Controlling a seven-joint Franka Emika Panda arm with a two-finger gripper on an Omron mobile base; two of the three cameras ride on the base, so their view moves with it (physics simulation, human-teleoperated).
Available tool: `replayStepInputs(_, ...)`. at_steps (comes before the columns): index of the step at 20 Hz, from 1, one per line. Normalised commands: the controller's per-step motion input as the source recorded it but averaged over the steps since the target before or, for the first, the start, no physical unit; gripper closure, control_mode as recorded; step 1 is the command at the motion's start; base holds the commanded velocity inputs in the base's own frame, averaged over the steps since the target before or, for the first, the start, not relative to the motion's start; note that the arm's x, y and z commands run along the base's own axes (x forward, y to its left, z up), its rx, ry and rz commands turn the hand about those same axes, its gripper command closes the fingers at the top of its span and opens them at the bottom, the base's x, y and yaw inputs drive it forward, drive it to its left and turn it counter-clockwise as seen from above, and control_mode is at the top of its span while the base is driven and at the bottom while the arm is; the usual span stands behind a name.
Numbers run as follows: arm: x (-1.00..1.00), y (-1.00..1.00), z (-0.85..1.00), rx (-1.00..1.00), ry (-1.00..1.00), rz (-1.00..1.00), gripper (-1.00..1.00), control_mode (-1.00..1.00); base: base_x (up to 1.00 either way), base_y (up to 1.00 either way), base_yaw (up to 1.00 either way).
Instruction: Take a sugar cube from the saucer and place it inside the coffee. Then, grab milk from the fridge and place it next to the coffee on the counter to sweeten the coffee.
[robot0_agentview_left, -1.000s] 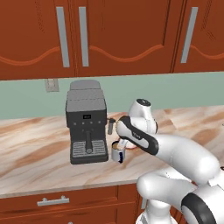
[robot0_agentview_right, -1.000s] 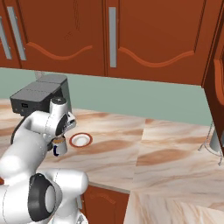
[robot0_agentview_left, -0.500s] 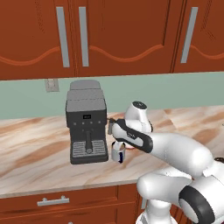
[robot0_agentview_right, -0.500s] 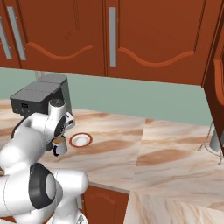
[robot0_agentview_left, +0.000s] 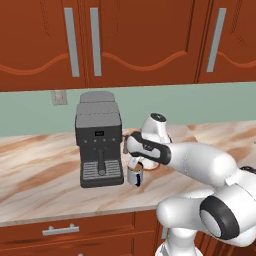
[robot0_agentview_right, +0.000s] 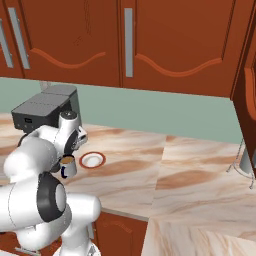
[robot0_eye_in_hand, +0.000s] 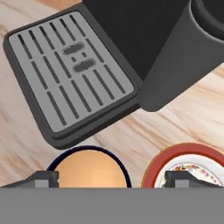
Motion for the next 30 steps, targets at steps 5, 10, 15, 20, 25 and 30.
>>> replayStepInputs(5,-0.21,-0.08,0.5,0.01,-0.06,-0.11,-1.0,-1.0,0.0,0.0,0.0)
replayStepInputs(10,-0.92,-0.64,0.44,0.08,0.0,-0.3,-1.0,-1.0,0.0,0.0,0.0)
replayStepInputs(15,-0.94,-0.54,0.36,0.04,0.0,-0.4,-1.0,-1.0,0.0,0.0,0.0)
replayStepInputs(20,-0.84,-0.26,0.44,0.0,0.0,-0.51,-1.0,-1.0,0.0,0.0,0.0)
replayStepInputs(25,-0.31,-0.33,0.61,0.0,0.0,-0.49,-1.0,-1.0,0.0,0.0,0.0)
replayStepInputs(30,0.15,-0.08,0.46,0.0,0.01,-0.17,-1.0,-1.0,0.0,0.0,0.0)
